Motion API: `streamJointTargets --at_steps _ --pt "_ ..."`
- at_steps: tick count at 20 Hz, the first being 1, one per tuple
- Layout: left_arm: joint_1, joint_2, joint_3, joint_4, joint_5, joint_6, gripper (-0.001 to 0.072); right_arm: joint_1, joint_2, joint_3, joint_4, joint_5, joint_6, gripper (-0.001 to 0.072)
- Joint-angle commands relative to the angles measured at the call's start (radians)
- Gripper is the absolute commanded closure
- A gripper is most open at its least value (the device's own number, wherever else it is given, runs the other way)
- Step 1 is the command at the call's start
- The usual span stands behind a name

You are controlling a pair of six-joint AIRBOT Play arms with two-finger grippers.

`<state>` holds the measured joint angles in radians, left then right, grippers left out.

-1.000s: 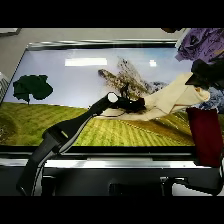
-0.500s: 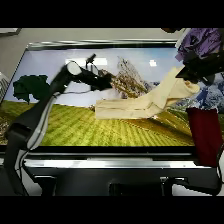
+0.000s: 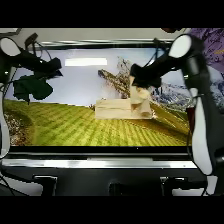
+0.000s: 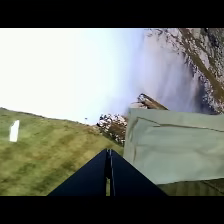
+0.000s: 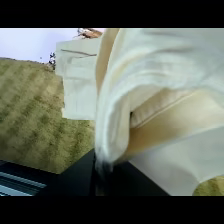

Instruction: Fold the clothes and pants, and hang the long-sleeved shirts on hangers.

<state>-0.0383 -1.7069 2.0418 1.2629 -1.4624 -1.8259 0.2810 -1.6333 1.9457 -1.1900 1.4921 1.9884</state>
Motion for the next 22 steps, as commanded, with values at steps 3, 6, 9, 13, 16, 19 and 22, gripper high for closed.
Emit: streamJointTargets --at_steps 3,6,9,13,16,19,22 --pt "0.091 0.043 -0.007 0.033 -0.098 0.005 0.0691 0.157 -0.160 0.001 0.008 -0.139 0.055 0.0677" --pt "0.100 0.043 -0.012 0.045 -0.101 0.009 0.0691 0.192 -0.218 0.001 0.054 -0.205 0.070 0.0677" --pt "0.099 0.043 -0.014 0.058 -0.101 0.008 0.0691 0.215 -0.261 0.001 0.061 -0.254 0.079 0.0677" --pt "0.099 0.043 -0.014 0.058 -0.101 0.008 0.0691 0.217 -0.315 0.001 0.130 -0.304 0.080 0.0553" --pt "0.099 0.043 -0.014 0.058 -0.101 0.008 0.0691 0.217 -0.318 0.001 0.256 -0.371 0.015 0.0236" --pt "0.099 0.043 -0.014 0.058 -0.101 0.007 0.0691 0.185 -0.275 0.013 0.338 -0.370 -0.056 0.0215" --pt "0.099 0.043 -0.014 0.058 -0.101 0.008 0.0691 0.054 -0.198 0.029 0.336 -0.260 -0.139 0.0150"
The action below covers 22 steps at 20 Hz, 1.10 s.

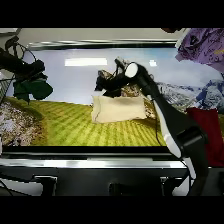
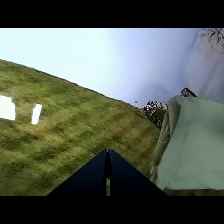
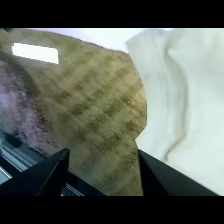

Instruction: Fold the clothes and pants, and hang the long-sleeved shirts on hangers.

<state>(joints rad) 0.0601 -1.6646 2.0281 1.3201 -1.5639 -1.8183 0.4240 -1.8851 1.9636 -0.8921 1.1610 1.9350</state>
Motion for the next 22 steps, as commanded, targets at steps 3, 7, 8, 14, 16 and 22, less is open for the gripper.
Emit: streamJointTargets --at_steps 3,7,8,14,16,22 --pt "0.001 0.000 0.000 0.001 0.000 0.000 0.0691 -0.309 0.106 0.009 0.023 0.255 -0.225 0.0072" --pt "0.001 0.000 0.000 0.001 0.001 0.000 0.0691 -0.602 0.108 -0.122 0.059 0.348 -0.365 0.0071" --pt "0.001 0.000 0.000 0.001 0.001 0.000 0.0691 -0.652 0.108 -0.197 0.106 0.339 -0.401 0.0072" --pt "0.001 0.000 0.000 0.001 0.002 0.000 0.0691 -0.711 0.071 -0.573 0.241 0.208 -0.597 0.0097" --pt "0.001 0.000 0.000 0.001 0.005 0.000 0.0691 -0.709 0.030 -0.594 0.287 0.195 -0.620 0.0121" --pt "0.001 0.000 0.000 0.001 0.013 0.000 0.0691 -0.629 -0.030 -0.594 0.309 0.128 -0.652 0.0171"
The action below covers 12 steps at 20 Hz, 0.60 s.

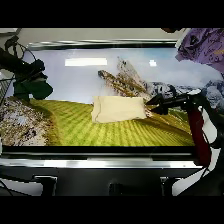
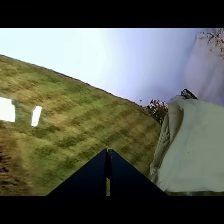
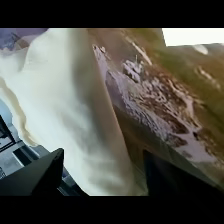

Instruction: Fold the clothes and pants, and hang the long-sleeved shirts on hangers.

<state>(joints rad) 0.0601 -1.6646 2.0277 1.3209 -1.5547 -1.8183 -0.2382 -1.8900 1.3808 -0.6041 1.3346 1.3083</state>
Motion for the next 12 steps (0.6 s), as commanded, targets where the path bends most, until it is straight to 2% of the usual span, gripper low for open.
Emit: streamJointTargets --at_steps 1,4,5,6,8,9,12 --pt "0.001 0.000 0.000 0.000 0.003 0.000 0.0690 0.047 -0.029 -0.011 0.026 -0.059 -0.026 0.0200" --pt "0.001 0.000 0.000 0.000 0.003 0.000 0.0690 0.090 -0.033 -0.011 0.023 -0.091 -0.027 0.0298" --pt "0.001 0.000 0.000 0.000 0.003 0.000 0.0690 0.102 -0.033 -0.011 0.022 -0.101 -0.029 0.0307" --pt "0.001 0.000 0.000 0.000 0.003 0.000 0.0691 0.112 -0.033 -0.011 0.021 -0.107 -0.029 0.0355" --pt "0.001 0.000 0.000 0.000 0.003 0.000 0.0690 0.118 -0.032 -0.011 0.029 -0.103 -0.029 0.0629" --pt "0.001 0.000 0.000 0.000 0.003 0.000 0.0690 0.114 -0.029 -0.006 0.044 -0.090 -0.029 0.0678" --pt "0.001 0.000 0.000 0.000 0.003 0.000 0.0691 0.075 0.009 0.066 0.035 -0.068 0.039 0.0679"
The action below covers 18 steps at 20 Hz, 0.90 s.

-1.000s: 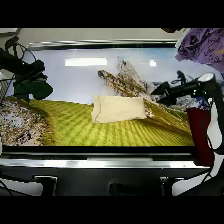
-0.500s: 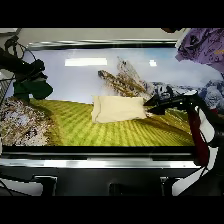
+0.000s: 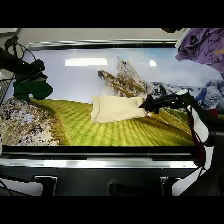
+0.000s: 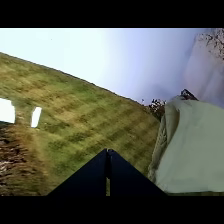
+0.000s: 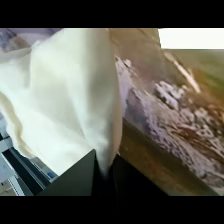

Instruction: Fold the clothes and pants, and hang the long-sleeved shirts on hangers.

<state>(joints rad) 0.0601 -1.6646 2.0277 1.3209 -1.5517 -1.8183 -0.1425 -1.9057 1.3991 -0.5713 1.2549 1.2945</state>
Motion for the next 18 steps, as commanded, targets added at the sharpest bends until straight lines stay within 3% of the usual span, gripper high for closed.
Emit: streamJointTargets --at_steps 1,4,10,14,18 --pt "0.001 0.000 0.000 0.000 0.000 0.000 0.0690 -0.048 0.039 0.087 -0.010 0.010 0.099 0.0679" --pt "0.001 0.000 0.000 0.000 0.000 0.000 0.0690 -0.153 0.060 0.222 -0.028 0.019 0.217 0.0679" --pt "0.001 0.000 0.000 0.000 0.000 0.000 0.0690 -0.373 0.068 0.420 -0.028 0.031 0.321 0.0679" --pt "0.001 0.000 0.000 0.001 0.000 0.000 0.0690 -0.511 0.117 0.447 -0.047 0.000 0.371 0.0679" --pt "0.001 0.000 0.000 0.001 0.000 0.000 0.0690 -0.626 0.200 0.447 -0.174 -0.025 0.507 0.0679"
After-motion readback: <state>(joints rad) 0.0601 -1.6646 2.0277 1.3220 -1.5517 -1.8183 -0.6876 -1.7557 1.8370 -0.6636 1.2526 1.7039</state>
